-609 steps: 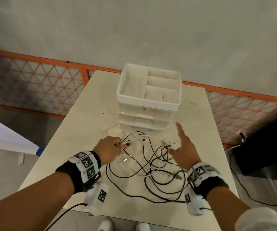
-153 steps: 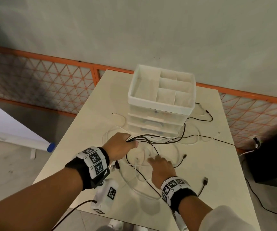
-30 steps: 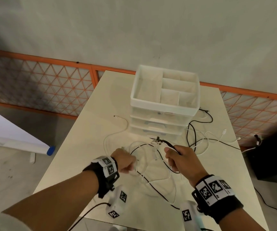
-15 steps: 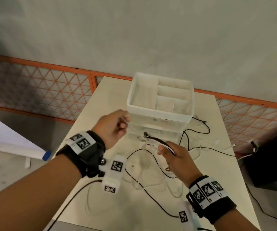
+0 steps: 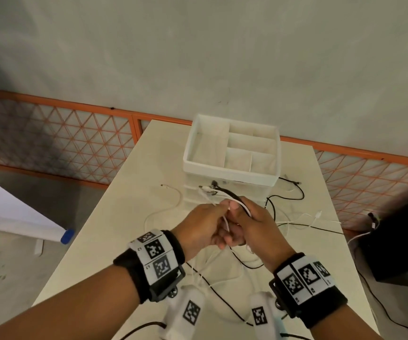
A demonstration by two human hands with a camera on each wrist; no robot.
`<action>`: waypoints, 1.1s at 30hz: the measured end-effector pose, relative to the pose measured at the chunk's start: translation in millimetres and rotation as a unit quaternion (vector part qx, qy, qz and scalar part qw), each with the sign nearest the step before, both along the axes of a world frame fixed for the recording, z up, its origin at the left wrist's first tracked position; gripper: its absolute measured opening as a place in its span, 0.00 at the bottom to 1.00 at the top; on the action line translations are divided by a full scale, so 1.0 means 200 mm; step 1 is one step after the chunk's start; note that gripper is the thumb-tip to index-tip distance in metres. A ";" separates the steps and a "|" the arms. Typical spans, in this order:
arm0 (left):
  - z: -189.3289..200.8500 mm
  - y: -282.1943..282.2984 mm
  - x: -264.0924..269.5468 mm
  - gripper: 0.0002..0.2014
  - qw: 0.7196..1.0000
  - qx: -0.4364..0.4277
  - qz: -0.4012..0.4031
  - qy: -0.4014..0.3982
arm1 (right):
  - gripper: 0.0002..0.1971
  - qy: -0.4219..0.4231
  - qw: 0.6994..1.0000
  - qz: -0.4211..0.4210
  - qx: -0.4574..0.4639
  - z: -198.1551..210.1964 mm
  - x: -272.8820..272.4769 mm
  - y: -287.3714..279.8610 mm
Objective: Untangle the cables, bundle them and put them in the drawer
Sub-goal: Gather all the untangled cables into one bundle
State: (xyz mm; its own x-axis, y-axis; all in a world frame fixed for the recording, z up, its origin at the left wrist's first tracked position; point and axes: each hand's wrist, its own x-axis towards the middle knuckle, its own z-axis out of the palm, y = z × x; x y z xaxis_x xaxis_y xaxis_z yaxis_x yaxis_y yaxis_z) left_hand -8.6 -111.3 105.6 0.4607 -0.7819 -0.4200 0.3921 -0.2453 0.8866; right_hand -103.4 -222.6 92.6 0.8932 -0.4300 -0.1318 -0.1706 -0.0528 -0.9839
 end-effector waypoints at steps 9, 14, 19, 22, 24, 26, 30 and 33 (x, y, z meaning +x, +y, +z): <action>-0.04 0.06 0.10 0.13 0.987 0.014 0.114 0.117 | 0.13 -0.002 1.000 -0.015 0.012 -0.05 -0.04 0.03; -0.08 0.05 0.06 0.17 0.989 0.001 0.047 0.140 | 0.08 0.012 0.998 0.055 -0.036 0.00 -0.04 0.04; -0.07 0.08 0.12 0.20 0.986 0.132 0.032 0.095 | 0.12 0.051 0.993 0.059 -0.090 -0.06 -0.06 0.02; -0.04 0.11 0.22 0.19 0.961 0.236 0.119 -0.080 | 0.13 0.080 0.989 0.038 -0.121 -0.09 -0.08 -0.02; 0.03 0.12 0.26 0.18 0.917 0.220 0.191 -0.273 | 0.16 0.093 0.982 0.064 -0.150 -0.08 -0.09 -0.02; 0.14 0.08 0.22 0.16 0.901 0.118 0.131 -0.396 | 0.19 0.090 0.971 0.095 -0.199 -0.03 -0.07 0.00; 0.17 -0.06 0.01 0.32 0.868 0.072 -0.155 -0.465 | 0.12 0.012 0.952 0.111 -0.286 0.04 0.01 0.05; 0.10 -0.11 0.02 0.42 0.855 0.122 -0.100 -0.494 | 0.14 -0.031 0.953 0.027 -0.299 0.06 0.01 0.01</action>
State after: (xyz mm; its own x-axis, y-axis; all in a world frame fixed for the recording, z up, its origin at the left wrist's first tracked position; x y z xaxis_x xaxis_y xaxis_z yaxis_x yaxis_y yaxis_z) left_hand -3.6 -132.5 125.2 0.5523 -0.8311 -0.0653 -0.5896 -0.4448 0.6742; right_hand -102.4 -221.6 105.6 0.9144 -0.3644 0.1762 -0.0939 -0.6146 -0.7832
